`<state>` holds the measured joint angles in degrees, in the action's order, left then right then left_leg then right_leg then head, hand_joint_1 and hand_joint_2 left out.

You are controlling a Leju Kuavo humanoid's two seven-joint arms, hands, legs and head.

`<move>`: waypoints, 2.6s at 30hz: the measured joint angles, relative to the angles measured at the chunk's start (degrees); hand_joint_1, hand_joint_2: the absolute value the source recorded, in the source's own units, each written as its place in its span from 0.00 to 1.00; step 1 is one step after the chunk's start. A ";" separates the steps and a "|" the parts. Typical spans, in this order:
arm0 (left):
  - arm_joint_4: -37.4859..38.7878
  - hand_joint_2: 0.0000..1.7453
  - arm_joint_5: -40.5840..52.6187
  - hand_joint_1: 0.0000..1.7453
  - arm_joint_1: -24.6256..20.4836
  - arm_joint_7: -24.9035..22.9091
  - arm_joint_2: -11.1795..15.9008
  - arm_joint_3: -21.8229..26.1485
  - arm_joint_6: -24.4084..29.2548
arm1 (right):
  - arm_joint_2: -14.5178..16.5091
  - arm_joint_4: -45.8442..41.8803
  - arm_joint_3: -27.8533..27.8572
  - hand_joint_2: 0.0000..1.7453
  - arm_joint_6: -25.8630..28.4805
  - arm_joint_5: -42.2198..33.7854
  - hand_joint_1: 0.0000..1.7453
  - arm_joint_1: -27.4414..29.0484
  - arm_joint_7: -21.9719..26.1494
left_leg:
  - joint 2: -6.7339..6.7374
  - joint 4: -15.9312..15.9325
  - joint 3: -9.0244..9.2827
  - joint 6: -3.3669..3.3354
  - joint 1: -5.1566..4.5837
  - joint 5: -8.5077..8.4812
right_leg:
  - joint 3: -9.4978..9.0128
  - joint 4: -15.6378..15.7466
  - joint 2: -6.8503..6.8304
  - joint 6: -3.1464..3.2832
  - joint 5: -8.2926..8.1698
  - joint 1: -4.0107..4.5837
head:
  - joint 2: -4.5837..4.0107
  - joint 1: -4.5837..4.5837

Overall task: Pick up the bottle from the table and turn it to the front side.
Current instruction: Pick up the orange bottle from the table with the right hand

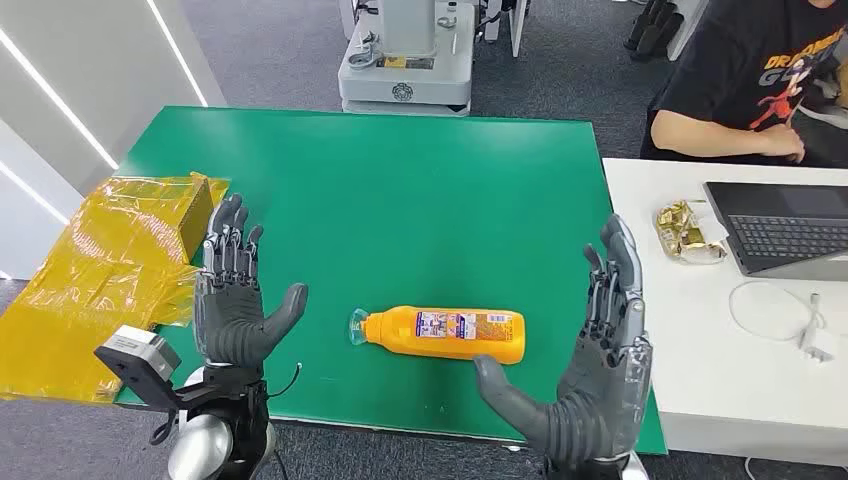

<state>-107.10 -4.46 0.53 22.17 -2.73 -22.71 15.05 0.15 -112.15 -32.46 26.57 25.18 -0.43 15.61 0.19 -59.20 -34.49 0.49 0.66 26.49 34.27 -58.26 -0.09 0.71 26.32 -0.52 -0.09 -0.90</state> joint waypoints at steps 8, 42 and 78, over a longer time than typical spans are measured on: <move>0.00 1.00 -0.01 0.00 -0.53 -0.30 -0.01 0.00 -0.01 | 0.00 0.00 0.01 1.00 -1.55 0.26 0.00 -0.18 -1.52 | 0.00 0.00 0.00 0.00 0.00 0.00 | 0.00 0.00 0.00 0.00 0.00 0.00 | 0.00 0.00; 1.08 1.00 -6.74 0.00 -3.71 2.64 1.09 0.01 -1.04 | -15.33 33.70 -5.65 1.00 -50.37 7.52 0.00 -35.95 -8.75 | -0.04 -0.10 -0.06 -0.16 -0.01 -0.35 | -0.02 -0.01 -0.05 -0.06 -0.37 -0.01 | 0.00 0.01; 5.70 1.00 -11.62 0.00 -7.59 6.09 4.94 -2.74 2.53 | -18.01 70.49 -31.94 1.00 -38.62 6.90 0.00 -47.22 -0.90 | -0.08 -0.16 -0.08 -0.19 0.00 -0.42 | 0.00 0.00 -0.07 -0.11 -0.48 0.00 | 0.00 0.01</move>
<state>-101.39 -16.08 -7.07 28.26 2.21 -25.45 17.58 -17.86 -41.66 -64.40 -12.05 32.08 -47.65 14.70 0.10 -59.37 -34.58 0.31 0.65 26.08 34.27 -58.26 -0.16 0.60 25.84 -0.52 -0.09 -0.89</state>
